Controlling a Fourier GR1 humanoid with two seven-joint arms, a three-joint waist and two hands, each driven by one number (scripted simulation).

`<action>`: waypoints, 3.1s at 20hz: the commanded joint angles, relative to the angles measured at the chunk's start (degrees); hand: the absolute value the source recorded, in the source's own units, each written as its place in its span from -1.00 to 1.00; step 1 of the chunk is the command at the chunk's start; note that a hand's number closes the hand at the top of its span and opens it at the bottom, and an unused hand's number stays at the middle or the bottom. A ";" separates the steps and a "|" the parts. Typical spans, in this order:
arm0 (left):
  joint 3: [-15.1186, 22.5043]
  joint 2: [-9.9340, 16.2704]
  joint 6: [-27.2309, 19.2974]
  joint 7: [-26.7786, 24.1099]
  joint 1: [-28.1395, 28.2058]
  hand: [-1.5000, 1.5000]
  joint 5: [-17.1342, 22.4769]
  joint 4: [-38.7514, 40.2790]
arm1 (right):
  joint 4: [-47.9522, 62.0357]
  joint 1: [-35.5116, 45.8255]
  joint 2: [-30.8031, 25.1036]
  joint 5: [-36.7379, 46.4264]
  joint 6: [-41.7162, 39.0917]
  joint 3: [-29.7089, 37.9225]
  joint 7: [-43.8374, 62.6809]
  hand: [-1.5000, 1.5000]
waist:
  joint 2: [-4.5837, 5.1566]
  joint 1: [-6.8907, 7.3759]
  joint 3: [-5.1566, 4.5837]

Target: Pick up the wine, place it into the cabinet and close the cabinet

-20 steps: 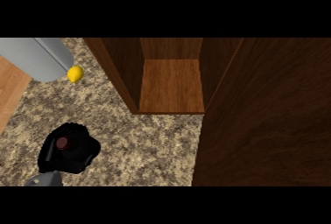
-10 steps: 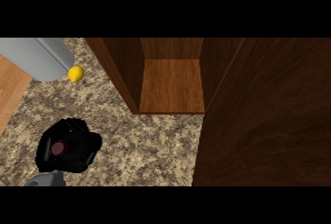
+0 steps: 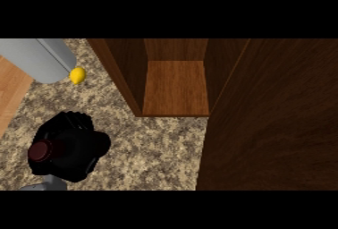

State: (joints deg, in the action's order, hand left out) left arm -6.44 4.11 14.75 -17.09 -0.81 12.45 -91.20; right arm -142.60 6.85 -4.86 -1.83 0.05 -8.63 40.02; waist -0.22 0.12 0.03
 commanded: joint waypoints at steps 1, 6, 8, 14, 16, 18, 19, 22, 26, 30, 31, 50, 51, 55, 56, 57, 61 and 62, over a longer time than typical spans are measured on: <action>4.34 -2.45 -2.89 7.48 2.60 1.00 -0.43 -10.53 | -5.67 -0.98 -0.28 -3.45 -0.38 1.72 1.53 -1.00 | 0.03 0.00 0.01; 7.35 -3.50 -6.57 15.47 -3.22 1.00 -1.74 -11.99 | -5.16 -1.40 0.53 -1.36 0.07 -0.31 1.05 -1.00 | 0.11 -0.27 -0.01; 12.96 -4.05 -9.37 16.14 -2.14 1.00 -2.09 -13.58 | -2.43 -1.32 0.07 -3.75 -1.05 3.16 -1.88 -1.00 | 0.13 -0.22 0.00; 20.92 -4.10 -18.28 16.63 -5.01 1.00 -1.53 -14.07 | -3.76 -2.95 0.47 -3.09 -1.50 1.69 -1.41 -1.00 | 0.15 -0.27 -0.03; 25.23 -4.10 -25.95 16.98 -10.22 1.00 -2.92 -12.06 | -3.95 0.45 0.38 -1.21 -0.48 0.15 2.11 -1.00 | 0.15 -0.41 -0.04; 22.66 -4.11 -25.99 20.65 -16.40 1.00 -1.11 -8.70 | -8.90 -1.01 -0.32 -4.42 -0.78 1.33 4.73 -1.00 | 0.14 -0.85 -0.03; 28.18 -4.11 -30.26 21.29 -12.34 1.00 -2.01 -14.26 | -5.32 -5.93 1.29 -2.22 -2.17 -0.28 -3.08 -1.00 | 0.09 -0.53 0.00; 29.15 -4.11 -34.63 22.96 -20.12 1.00 -2.21 -9.31 | -3.57 -7.48 1.05 -3.83 -3.47 1.29 -5.34 -1.00 | 0.18 -0.70 0.01; 32.00 -4.11 -43.04 25.16 -23.60 1.00 -5.84 -9.48 | -5.48 -6.10 1.08 -2.39 -2.84 0.28 -3.28 -1.00 | 0.11 -0.60 -0.01; 30.66 -4.11 -46.18 24.68 -31.35 1.00 -2.77 -2.87 | -7.60 -3.01 1.34 -0.38 -0.94 -2.04 1.45 -1.00 | 0.17 -0.91 -0.05; 32.19 -4.11 -43.69 21.04 -24.21 1.00 -3.46 -4.99 | -9.10 -5.70 -0.56 -5.31 -2.92 2.71 0.72 -1.00 | 0.15 -0.68 -0.03; 33.89 -4.11 -49.77 7.38 -29.98 1.00 6.81 10.61 | -9.60 -5.45 0.62 -3.72 -2.99 1.20 1.84 -1.00 | 0.18 -0.90 -0.06; 31.49 -4.11 -49.14 7.27 -30.81 1.00 7.49 10.80 | -7.97 -1.98 0.30 -3.24 -2.03 2.24 2.88 -1.00 | 0.20 -0.70 -0.07; 33.08 -4.10 -50.70 2.20 -34.17 1.00 8.86 19.77 | -5.44 -4.66 -0.36 -5.88 -4.48 4.68 -1.50 -1.00 | 0.34 -1.24 -0.03; 34.52 -4.11 -48.95 2.44 -28.76 1.00 5.82 15.91 | -8.73 -3.32 -0.71 -4.73 -3.33 4.12 2.06 -1.00 | 0.18 -0.77 -0.05; 34.34 -4.11 -50.64 2.78 -31.77 1.00 5.00 18.84 | -9.51 -8.48 -1.29 -7.86 -6.05 5.81 -1.76 -1.00 | 0.19 -1.31 0.01; 37.54 -4.11 -52.63 -0.73 -28.62 1.00 3.72 20.22 | -4.74 -5.41 0.73 -4.00 -4.67 3.04 -3.12 -1.00 | 0.18 -0.72 -0.02; 36.21 -4.11 -51.39 -2.85 -28.10 1.00 4.21 21.30 | -7.49 -2.88 -0.61 -5.57 -3.88 4.17 2.19 -1.00 | 0.19 -0.72 -0.05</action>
State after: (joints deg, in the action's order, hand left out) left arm 28.27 0.04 -35.57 -16.39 -30.67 17.24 -71.79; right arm -142.73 3.99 -4.90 -3.35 -4.32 -5.35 37.24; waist 0.00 -0.70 0.00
